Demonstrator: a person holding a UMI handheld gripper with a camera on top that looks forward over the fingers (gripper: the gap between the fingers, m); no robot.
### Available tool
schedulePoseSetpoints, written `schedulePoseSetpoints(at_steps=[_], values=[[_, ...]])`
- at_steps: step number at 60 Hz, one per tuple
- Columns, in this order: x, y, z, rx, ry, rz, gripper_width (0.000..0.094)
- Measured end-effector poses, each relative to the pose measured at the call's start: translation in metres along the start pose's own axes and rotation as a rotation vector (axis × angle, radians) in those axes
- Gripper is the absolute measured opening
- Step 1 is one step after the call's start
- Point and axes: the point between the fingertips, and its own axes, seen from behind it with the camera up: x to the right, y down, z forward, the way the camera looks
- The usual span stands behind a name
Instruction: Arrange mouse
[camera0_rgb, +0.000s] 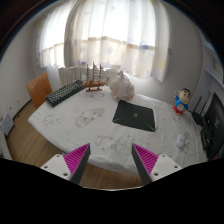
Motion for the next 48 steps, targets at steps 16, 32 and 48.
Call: schedulePoseSetpoints(at_steps=[16,32,48], values=[[0.014,0.006,0.006,-0.004,0.034,0.036,0.0849],[0.106,0.039,0.009,-0.029,0.177,0.116,0.0851],[0.229,0.086,-0.002,-0.059,0.339,0.208,0.0850]])
